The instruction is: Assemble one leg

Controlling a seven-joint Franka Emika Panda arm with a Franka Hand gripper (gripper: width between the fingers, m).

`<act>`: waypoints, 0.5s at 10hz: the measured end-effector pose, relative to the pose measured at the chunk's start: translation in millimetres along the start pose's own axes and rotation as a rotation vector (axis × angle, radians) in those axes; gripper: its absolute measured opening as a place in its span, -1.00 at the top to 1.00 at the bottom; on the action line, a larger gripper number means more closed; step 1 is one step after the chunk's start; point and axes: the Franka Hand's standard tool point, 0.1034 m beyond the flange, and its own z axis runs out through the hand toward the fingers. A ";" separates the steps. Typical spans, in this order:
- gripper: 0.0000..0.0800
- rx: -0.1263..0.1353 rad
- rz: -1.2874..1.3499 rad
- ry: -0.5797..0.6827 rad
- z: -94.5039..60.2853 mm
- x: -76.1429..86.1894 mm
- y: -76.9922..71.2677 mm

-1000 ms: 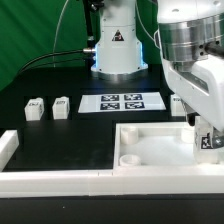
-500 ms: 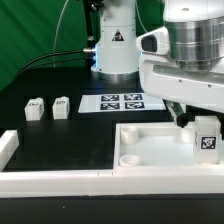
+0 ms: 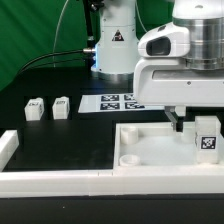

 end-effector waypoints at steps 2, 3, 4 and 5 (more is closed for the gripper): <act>-0.62 0.000 -0.085 0.000 -0.1 0.3 0.8; -0.62 0.000 -0.083 0.000 -0.1 0.3 0.8; -0.62 0.000 -0.083 0.000 -0.1 0.4 0.9; -0.39 0.000 -0.083 0.000 -0.1 0.4 0.9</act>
Offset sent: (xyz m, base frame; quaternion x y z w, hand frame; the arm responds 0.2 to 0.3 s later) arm 0.0000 0.0000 0.0000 0.0000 0.0000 0.0000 1.0000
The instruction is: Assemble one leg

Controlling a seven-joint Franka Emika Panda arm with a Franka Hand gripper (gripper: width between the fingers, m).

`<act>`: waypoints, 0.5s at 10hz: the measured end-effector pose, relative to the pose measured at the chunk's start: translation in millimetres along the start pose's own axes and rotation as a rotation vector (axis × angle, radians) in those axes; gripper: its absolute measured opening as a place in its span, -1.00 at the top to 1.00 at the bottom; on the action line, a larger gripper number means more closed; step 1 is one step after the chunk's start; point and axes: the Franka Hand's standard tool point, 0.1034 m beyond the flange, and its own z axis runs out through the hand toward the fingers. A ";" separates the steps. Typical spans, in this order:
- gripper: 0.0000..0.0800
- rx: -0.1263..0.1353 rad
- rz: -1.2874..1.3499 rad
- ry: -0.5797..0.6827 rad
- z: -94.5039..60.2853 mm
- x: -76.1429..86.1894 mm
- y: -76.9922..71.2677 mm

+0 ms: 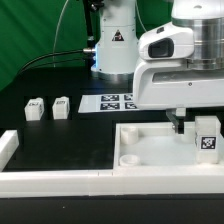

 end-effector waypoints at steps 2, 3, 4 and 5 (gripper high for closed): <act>0.11 0.000 0.000 0.000 0.0 0.0 0.0; 0.27 0.000 0.000 0.000 0.0 0.0 0.0; 0.27 0.001 0.008 0.000 0.0 0.0 -0.1; 0.27 0.002 0.032 0.000 0.0 0.0 -0.2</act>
Offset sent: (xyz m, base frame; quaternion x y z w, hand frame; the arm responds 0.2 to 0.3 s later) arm 0.0000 0.0000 0.0000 0.0000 0.0000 0.0000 1.0000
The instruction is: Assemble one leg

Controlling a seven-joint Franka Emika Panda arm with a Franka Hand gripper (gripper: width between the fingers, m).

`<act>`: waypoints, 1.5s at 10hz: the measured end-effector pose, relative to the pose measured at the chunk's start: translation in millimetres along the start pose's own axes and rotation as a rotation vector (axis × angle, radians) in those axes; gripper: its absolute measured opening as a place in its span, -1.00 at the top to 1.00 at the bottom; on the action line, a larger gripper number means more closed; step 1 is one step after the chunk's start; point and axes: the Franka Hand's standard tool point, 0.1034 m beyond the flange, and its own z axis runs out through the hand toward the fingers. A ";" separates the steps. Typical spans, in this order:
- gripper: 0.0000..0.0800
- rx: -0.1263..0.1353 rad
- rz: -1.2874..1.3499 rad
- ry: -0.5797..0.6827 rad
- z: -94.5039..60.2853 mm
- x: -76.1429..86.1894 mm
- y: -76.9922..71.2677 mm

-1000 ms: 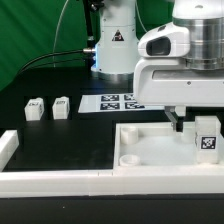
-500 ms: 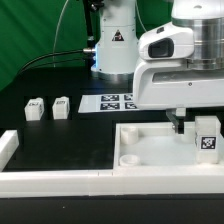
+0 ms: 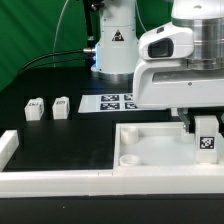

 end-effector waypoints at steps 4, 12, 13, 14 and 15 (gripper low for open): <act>0.27 0.007 0.241 -0.002 0.1 -0.4 -1.4; 0.27 0.044 1.122 0.005 0.3 1.6 -6.6; 0.27 0.048 1.247 0.007 0.1 2.3 -7.1; 0.27 0.053 1.375 0.008 -0.1 3.2 -7.3; 0.27 0.061 1.470 0.004 -0.4 4.0 -7.0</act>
Offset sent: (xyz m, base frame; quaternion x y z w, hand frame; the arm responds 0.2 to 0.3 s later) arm 0.0000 0.0000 0.0000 0.0000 0.0000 0.2667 0.9638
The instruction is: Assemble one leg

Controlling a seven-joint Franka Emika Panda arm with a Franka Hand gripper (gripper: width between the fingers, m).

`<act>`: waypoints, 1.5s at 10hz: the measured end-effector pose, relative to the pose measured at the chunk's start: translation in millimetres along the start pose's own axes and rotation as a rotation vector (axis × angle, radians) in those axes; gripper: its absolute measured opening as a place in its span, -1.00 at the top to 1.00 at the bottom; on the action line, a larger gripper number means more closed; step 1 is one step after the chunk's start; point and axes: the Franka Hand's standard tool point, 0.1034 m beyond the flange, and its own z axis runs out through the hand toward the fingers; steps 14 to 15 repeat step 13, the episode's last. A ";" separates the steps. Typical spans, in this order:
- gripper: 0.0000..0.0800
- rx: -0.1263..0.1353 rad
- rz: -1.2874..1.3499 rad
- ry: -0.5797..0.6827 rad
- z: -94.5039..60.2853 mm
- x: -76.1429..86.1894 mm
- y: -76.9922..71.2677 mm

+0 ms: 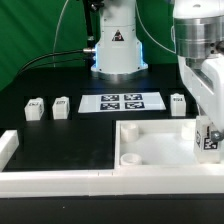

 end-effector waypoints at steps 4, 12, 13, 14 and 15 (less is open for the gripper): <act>0.26 0.004 0.126 -0.012 -0.3 0.6 -1.2; -0.62 0.006 -0.383 -0.015 0.2 0.0 -0.6; -0.62 0.006 -0.384 -0.015 0.2 0.1 -0.6; -0.62 0.006 -0.384 -0.015 0.2 0.1 -0.6; -0.62 0.006 -0.384 -0.015 0.2 0.1 -0.6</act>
Offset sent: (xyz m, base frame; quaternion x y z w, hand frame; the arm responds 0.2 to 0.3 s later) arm 0.0000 0.0000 0.0000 0.0000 0.0000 0.0000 1.0000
